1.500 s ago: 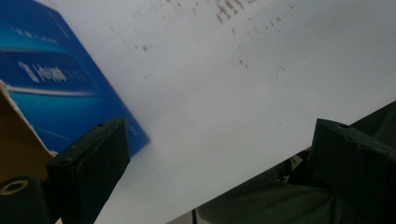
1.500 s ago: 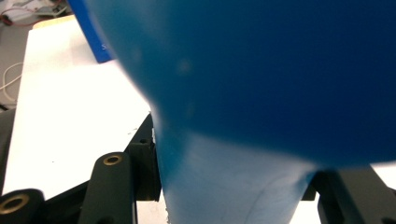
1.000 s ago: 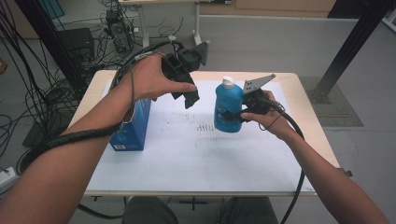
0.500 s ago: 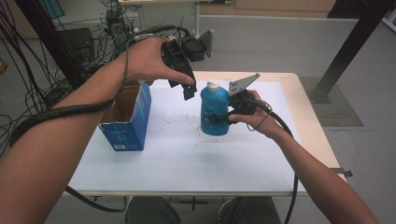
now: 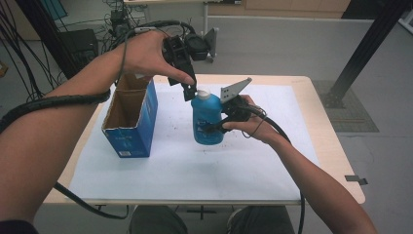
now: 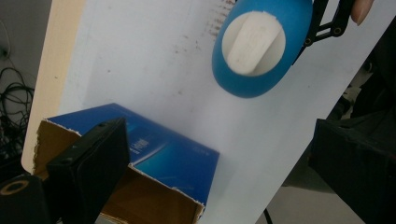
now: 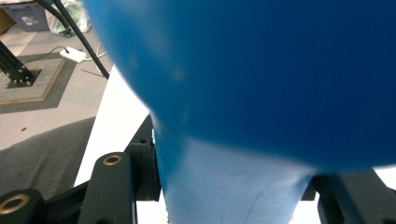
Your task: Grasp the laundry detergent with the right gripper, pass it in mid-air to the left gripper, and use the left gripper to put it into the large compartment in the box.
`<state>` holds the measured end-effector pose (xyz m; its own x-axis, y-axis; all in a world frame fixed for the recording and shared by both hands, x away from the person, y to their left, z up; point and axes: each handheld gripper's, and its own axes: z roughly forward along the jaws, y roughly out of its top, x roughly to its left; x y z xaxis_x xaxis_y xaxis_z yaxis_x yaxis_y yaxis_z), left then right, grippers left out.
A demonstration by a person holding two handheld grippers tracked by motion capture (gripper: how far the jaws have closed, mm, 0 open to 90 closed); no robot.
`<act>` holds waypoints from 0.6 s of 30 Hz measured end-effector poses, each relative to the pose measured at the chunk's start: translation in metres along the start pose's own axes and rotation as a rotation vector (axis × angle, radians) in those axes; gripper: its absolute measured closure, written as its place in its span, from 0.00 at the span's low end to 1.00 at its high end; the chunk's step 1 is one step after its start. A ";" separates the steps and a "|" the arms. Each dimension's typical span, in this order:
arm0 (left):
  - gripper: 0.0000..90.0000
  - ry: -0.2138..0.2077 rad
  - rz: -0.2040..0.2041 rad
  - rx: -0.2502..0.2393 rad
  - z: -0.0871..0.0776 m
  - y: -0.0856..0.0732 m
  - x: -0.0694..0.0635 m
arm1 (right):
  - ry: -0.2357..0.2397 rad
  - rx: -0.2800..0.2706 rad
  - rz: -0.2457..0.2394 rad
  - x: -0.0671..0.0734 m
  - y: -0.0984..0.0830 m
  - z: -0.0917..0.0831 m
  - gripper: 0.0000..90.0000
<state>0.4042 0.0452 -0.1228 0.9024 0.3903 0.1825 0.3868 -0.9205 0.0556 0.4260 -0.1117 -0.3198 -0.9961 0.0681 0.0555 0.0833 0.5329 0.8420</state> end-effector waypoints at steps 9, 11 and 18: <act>0.07 -0.036 0.022 0.008 0.009 -0.007 0.003 | 0.038 -0.009 -0.040 0.003 0.012 0.018 0.48; 0.07 -0.056 0.028 0.007 0.011 -0.008 0.004 | 0.049 -0.011 -0.050 0.004 0.015 0.022 0.48; 0.06 -0.090 0.052 0.022 0.018 -0.008 0.003 | 0.069 -0.026 -0.077 0.006 0.025 0.029 0.48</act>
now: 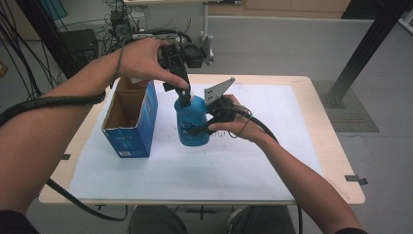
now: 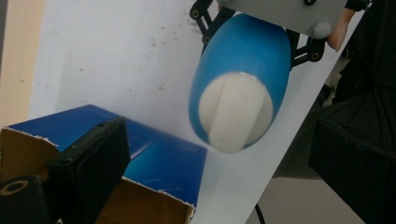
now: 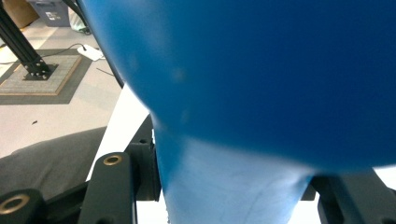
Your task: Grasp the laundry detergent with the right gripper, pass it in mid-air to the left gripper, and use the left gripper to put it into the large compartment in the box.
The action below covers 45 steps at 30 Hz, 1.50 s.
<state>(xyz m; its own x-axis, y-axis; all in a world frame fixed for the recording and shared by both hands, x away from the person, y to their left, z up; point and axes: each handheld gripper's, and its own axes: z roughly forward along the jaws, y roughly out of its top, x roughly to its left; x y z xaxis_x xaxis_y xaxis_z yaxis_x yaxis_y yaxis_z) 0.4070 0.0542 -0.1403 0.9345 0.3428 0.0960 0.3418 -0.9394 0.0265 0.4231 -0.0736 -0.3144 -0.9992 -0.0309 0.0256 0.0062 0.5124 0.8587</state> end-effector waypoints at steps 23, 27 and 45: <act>0.07 -0.025 0.036 0.011 0.013 0.001 -0.005 | 0.018 -0.036 -0.040 0.000 0.016 0.001 0.48; 0.07 -0.026 0.040 0.009 0.013 0.002 -0.005 | 0.019 -0.036 -0.046 0.001 0.017 0.000 0.48; 0.07 -0.025 0.053 0.032 0.021 0.004 -0.013 | 0.030 -0.049 -0.059 0.007 0.023 -0.003 0.48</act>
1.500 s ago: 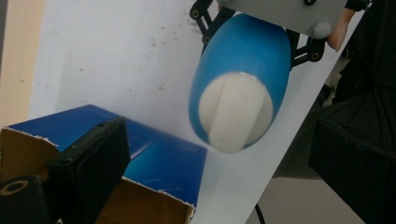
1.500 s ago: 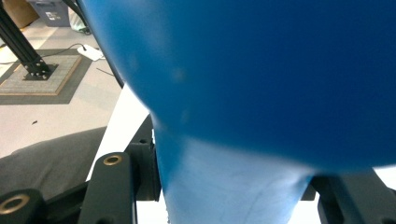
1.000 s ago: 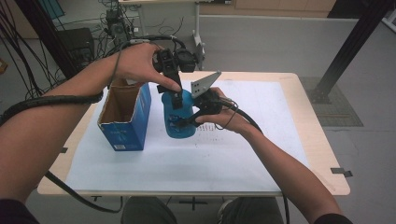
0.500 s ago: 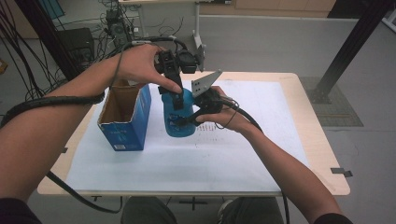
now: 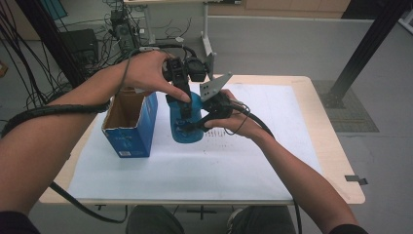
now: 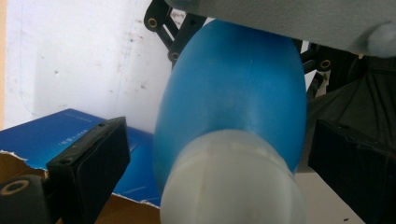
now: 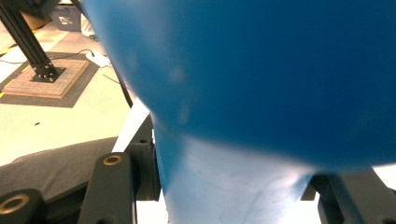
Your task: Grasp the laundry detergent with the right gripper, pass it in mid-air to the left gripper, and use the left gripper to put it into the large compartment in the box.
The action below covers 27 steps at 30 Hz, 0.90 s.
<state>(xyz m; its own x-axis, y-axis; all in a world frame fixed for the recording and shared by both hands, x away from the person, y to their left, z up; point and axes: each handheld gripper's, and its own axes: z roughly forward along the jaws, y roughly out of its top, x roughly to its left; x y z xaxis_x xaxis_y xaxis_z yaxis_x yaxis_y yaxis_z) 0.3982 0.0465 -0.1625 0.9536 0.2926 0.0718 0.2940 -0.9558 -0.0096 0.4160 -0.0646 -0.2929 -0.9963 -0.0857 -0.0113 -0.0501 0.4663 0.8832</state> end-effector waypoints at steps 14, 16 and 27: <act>0.07 -0.001 0.012 0.018 0.003 0.002 -0.001 | 0.006 0.002 0.004 0.001 0.002 0.000 0.48; 0.07 0.001 0.012 0.021 0.003 0.001 -0.001 | 0.000 0.003 -0.005 0.001 0.002 0.000 0.48; 0.07 0.005 0.009 0.014 0.002 0.001 -0.001 | 0.008 0.002 0.004 0.001 0.002 0.000 0.48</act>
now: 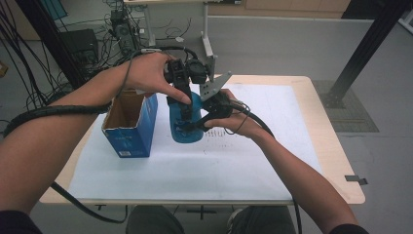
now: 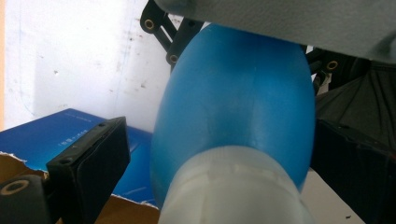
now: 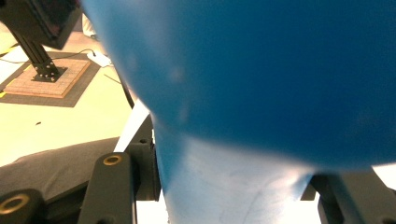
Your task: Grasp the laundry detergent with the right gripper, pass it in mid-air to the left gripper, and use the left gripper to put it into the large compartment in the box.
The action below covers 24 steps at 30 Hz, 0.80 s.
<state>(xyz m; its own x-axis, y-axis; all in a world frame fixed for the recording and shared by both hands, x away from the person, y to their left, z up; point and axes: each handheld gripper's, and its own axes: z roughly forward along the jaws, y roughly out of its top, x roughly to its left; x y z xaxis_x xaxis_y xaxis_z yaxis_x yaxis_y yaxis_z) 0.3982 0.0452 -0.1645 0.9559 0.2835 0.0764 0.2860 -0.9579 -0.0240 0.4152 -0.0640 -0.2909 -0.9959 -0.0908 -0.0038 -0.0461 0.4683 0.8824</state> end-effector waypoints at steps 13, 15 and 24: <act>0.07 0.005 0.005 -0.001 0.000 0.001 -0.001 | -0.003 -0.001 0.001 -0.001 0.000 -0.001 0.48; 0.07 0.002 0.007 -0.001 -0.001 0.002 -0.001 | -0.005 -0.001 -0.001 -0.001 0.000 -0.001 0.48; 0.07 0.009 0.005 0.000 -0.002 0.001 -0.001 | 0.000 0.000 0.001 0.001 0.001 -0.001 0.48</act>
<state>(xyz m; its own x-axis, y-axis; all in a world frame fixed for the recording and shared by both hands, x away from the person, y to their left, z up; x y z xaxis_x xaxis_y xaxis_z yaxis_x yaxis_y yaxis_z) 0.3970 0.0435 -0.1623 0.9568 0.2781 0.0853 0.2810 -0.9594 -0.0241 0.4146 -0.0645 -0.2901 -0.9959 -0.0903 -0.0034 -0.0455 0.4685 0.8823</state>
